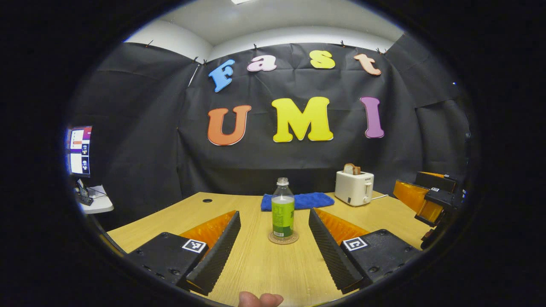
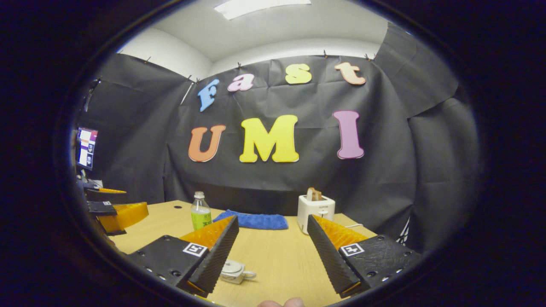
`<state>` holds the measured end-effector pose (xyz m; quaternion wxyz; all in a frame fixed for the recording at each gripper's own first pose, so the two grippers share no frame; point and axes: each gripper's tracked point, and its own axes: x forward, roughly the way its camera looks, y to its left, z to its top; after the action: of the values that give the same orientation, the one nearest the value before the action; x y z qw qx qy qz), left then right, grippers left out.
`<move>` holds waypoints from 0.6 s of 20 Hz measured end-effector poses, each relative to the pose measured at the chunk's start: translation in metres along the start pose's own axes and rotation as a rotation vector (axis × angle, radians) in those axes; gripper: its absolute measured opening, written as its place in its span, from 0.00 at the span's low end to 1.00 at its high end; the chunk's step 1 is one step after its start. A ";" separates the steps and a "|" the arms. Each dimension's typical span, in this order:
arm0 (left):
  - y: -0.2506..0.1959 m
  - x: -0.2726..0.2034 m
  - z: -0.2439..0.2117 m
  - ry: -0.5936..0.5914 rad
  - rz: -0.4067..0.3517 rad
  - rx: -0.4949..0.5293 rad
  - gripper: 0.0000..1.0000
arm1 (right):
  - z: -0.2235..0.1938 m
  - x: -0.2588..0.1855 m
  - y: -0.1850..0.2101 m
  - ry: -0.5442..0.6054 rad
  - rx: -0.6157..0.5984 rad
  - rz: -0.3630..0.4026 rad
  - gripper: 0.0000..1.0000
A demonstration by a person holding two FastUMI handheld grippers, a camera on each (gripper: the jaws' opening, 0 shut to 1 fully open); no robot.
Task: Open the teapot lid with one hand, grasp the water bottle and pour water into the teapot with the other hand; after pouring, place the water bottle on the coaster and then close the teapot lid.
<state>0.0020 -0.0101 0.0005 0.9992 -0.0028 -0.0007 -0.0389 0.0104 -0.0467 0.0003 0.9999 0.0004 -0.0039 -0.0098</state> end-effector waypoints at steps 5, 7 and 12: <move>-0.016 -0.034 0.014 -0.024 0.007 0.024 1.00 | 0.014 -0.042 -0.009 -0.023 -0.009 -0.014 0.97; -0.015 -0.043 0.011 -0.026 0.023 0.030 1.00 | 0.016 -0.052 -0.010 -0.029 -0.005 -0.019 0.97; -0.014 -0.048 0.012 -0.023 0.033 0.022 1.00 | 0.013 -0.058 -0.001 -0.014 -0.005 -0.004 0.97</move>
<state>-0.0470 -0.0204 0.0126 0.9996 0.0076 -0.0125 -0.0225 -0.0474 -0.0462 0.0130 0.9999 -0.0020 -0.0107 -0.0116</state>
